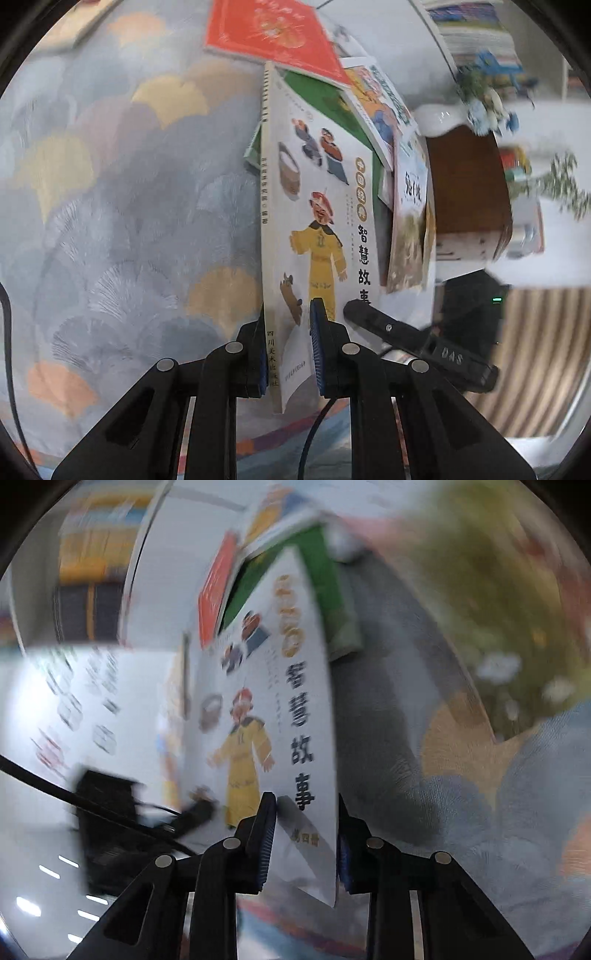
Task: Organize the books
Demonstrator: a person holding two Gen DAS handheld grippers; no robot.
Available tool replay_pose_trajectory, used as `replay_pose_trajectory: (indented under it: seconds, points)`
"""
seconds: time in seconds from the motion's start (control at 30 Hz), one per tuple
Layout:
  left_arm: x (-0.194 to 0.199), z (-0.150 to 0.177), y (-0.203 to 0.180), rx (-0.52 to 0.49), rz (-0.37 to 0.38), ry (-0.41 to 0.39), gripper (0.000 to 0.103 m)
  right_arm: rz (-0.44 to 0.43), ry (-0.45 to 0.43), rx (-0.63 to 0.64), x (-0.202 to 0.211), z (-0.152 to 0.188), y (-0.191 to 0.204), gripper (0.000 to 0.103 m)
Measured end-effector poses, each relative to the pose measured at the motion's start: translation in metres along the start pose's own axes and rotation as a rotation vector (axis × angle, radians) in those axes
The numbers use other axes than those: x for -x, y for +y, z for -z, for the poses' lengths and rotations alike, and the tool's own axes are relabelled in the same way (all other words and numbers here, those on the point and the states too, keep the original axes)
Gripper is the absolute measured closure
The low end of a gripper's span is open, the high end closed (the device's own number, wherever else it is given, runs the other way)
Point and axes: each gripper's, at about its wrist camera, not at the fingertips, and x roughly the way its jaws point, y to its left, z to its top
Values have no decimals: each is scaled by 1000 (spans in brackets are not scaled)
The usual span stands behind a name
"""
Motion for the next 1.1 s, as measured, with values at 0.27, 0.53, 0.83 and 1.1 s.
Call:
replay_pose_trajectory:
  seconds: [0.27, 0.53, 0.83, 1.1]
  points:
    - [41, 15, -18, -217, -56, -106, 89, 255, -45, 336, -3, 33, 80, 74]
    - [110, 14, -2, -253, -45, -236, 85, 291, -60, 606, -17, 57, 177, 73]
    - [190, -37, 63, -202, -54, -413, 85, 204, -91, 742, -71, 28, 278, 72]
    - [194, -100, 130, -136, -107, -445, 83, 215, 45, 731, -173, -31, 330, 70]
